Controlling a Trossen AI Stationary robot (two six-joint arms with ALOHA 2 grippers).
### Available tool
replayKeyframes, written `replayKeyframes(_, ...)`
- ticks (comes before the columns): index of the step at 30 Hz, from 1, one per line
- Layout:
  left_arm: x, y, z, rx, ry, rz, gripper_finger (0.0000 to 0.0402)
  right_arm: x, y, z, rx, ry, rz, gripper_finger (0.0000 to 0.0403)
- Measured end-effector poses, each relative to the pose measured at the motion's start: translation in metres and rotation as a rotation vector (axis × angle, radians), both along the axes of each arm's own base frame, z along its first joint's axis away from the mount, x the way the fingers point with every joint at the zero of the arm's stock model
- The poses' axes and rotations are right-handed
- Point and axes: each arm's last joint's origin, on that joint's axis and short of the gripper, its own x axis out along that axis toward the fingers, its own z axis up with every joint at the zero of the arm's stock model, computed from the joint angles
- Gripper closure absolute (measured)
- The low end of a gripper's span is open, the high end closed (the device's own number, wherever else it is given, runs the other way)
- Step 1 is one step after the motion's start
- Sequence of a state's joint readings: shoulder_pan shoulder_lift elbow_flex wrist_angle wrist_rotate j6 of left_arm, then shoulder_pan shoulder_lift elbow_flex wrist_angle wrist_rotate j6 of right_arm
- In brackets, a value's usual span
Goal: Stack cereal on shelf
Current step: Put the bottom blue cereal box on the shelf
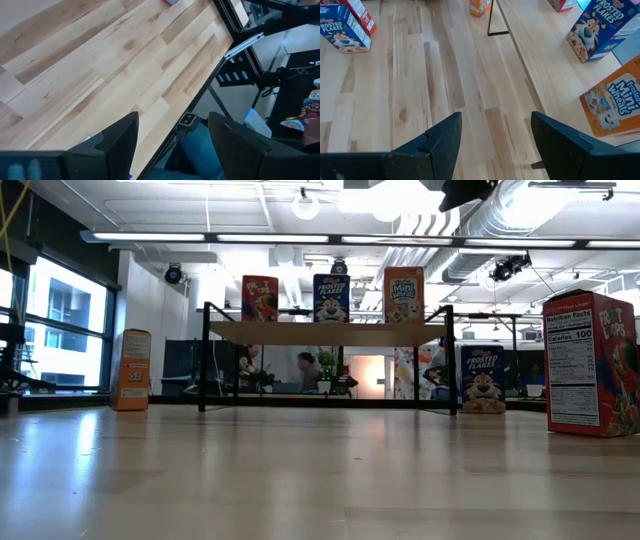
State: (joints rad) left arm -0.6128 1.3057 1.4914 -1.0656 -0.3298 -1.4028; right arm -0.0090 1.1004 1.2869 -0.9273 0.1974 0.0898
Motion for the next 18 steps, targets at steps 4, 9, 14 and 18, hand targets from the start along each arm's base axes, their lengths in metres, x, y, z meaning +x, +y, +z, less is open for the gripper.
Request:
replayKeyframes(4,0.0017,-0.0011,-0.0016,0.005,0.006,0.0,0.0172,-0.0007,0.0001,-0.0008,0.003,0.011,0.003,0.0171)
replayKeyframes(9,0.0025,-0.0011,-0.0022,0.041,-0.001,-0.015,0.0172,-0.0012,0.0001,-0.0013,0.003,0.019,0.003,0.0171)
replayKeyframes(14,0.0068,-0.0032,-0.0058,0.093,0.0,-0.031,0.0172,-0.0012,0.0001,-0.0014,0.002,0.019,0.004,0.0171)
replayKeyframes(18,0.0082,-0.0031,-0.0066,0.151,-0.013,-0.041,0.0171,-0.0015,0.0001,-0.0016,0.002,0.023,0.006,0.0171)
